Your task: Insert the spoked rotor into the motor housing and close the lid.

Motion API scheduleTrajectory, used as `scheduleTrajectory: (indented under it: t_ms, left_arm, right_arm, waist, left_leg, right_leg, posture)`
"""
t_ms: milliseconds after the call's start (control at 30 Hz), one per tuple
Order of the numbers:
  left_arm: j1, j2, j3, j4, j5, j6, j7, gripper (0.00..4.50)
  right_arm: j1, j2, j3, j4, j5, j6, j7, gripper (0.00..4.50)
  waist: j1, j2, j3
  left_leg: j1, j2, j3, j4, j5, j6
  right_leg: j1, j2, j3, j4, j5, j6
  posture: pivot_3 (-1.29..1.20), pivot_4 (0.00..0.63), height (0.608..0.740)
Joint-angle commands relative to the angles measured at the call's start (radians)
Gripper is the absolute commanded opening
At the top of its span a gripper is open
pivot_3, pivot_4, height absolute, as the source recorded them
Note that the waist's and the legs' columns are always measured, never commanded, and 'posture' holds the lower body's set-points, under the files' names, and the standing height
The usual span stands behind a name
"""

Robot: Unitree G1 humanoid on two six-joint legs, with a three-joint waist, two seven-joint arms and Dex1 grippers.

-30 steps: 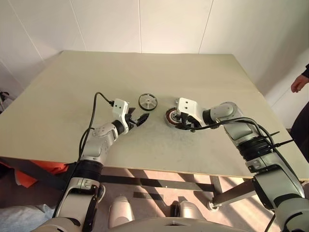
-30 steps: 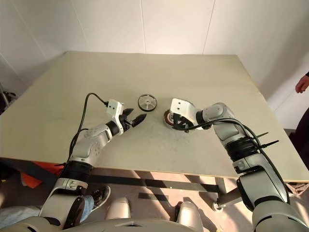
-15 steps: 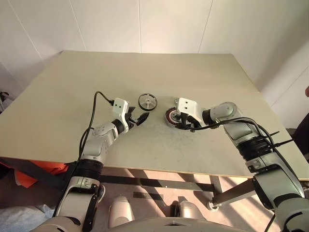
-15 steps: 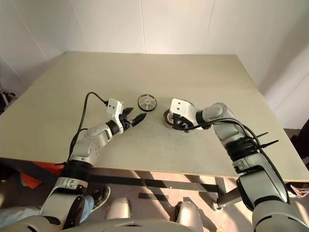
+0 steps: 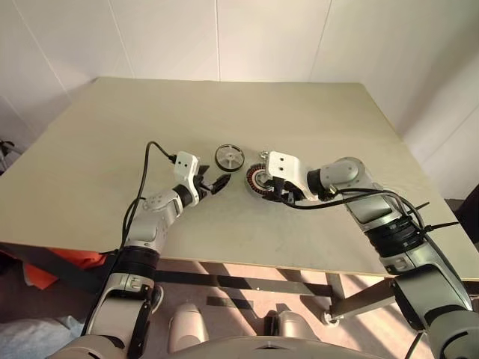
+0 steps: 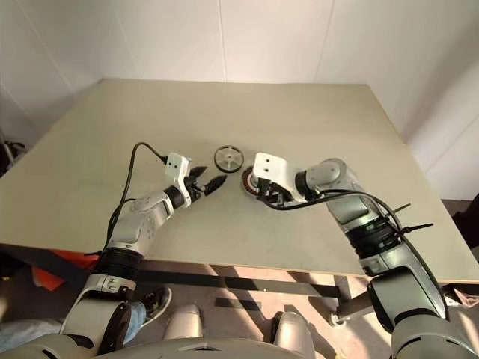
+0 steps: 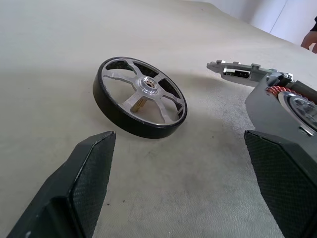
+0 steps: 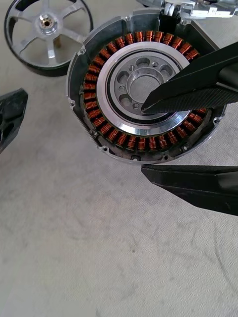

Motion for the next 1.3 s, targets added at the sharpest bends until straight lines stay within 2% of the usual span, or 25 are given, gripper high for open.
scheduleTrajectory:
  t_ms: [33,367,533,633,733,867,1000,1167,1300]
  left_arm:
    - [-0.020,0.001,0.008,-0.014,-0.001,-0.018,-0.007,4.41]
    - [-0.027,0.001,0.008,-0.005,0.001,-0.020,-0.009,4.41]
    - [-0.027,0.002,0.010,-0.004,0.001,-0.022,-0.008,4.41]
    - [-0.022,0.005,0.012,-0.002,0.001,-0.022,-0.007,4.41]
    - [-0.019,0.004,0.012,0.001,0.001,-0.024,-0.006,4.41]
    - [-0.024,-0.003,0.007,0.008,0.002,-0.026,-0.005,4.41]
    - [-0.033,-0.005,0.006,0.016,0.004,-0.028,-0.009,4.41]
    - [-0.037,-0.002,0.003,0.019,0.005,-0.028,-0.014,4.41]
    - [-0.033,0.002,0.003,0.012,0.006,-0.024,-0.016,4.41]
  right_arm:
    - [0.005,-0.012,-0.012,-0.057,0.021,0.024,-0.008,1.27]
    - [0.028,-0.025,0.011,0.009,0.015,0.011,-0.022,1.27]
    - [0.050,-0.037,0.012,-0.048,0.041,0.022,0.008,2.88]
    - [0.054,-0.042,-0.027,-0.161,0.126,0.086,0.051,3.85]
    - [0.023,-0.016,-0.094,-0.223,0.224,0.190,0.034,3.85]
    - [-0.087,0.031,-0.198,-0.030,0.250,0.243,-0.092,3.85]
    - [-0.188,0.030,-0.251,0.309,0.194,0.149,-0.236,3.85]
    - [-0.249,0.016,-0.265,0.603,0.148,0.014,-0.321,3.85]
    - [-0.253,-0.003,-0.257,0.688,0.117,-0.057,-0.347,3.85]
  waist:
    - [0.001,0.000,0.000]
    - [0.000,0.000,0.000]
    - [0.000,0.000,0.000]
    - [0.000,0.000,0.000]
    - [-0.002,0.000,0.000]
    - [-0.004,0.000,0.000]
    - [0.001,-0.001,0.000]
    - [-0.002,0.000,0.000]
    - [-0.003,0.000,0.000]
  left_leg:
    - [0.000,0.000,0.000,0.000,0.000,0.000]
    - [0.001,0.000,0.000,0.000,0.000,-0.001]
    - [0.001,0.000,0.000,0.000,0.000,-0.001]
    - [0.002,0.000,0.000,0.000,0.000,-0.001]
    - [0.002,0.000,0.000,0.000,0.000,-0.001]
    - [0.004,-0.001,0.000,0.000,0.001,-0.001]
    - [0.007,-0.001,0.000,0.000,0.001,-0.002]
    - [0.007,-0.001,0.000,0.000,0.001,-0.001]
    - [-0.001,-0.001,0.000,-0.001,0.001,-0.001]
  right_leg:
    - [0.000,0.000,0.000,0.000,0.000,0.000]
    - [0.000,0.000,0.000,0.001,0.000,0.000]
    - [0.001,0.000,0.000,0.001,0.000,0.000]
    - [0.001,0.000,0.000,0.001,0.000,0.000]
    - [0.001,0.000,0.001,0.001,0.000,0.000]
    - [0.002,0.000,0.002,0.003,0.000,0.000]
    - [0.007,-0.001,0.001,0.002,0.000,0.000]
    - [0.007,-0.001,0.000,0.000,0.000,0.000]
    - [-0.001,0.000,0.000,-0.001,0.000,0.000]
  posture:
    - [0.00,0.000,0.740]
    - [0.00,0.000,0.740]
    - [0.00,0.000,0.740]
    - [0.00,0.000,0.740]
    - [0.00,0.000,0.740]
    - [0.00,0.000,0.740]
    - [0.00,0.000,0.740]
    - [0.00,0.000,0.740]
    - [0.00,0.000,0.740]
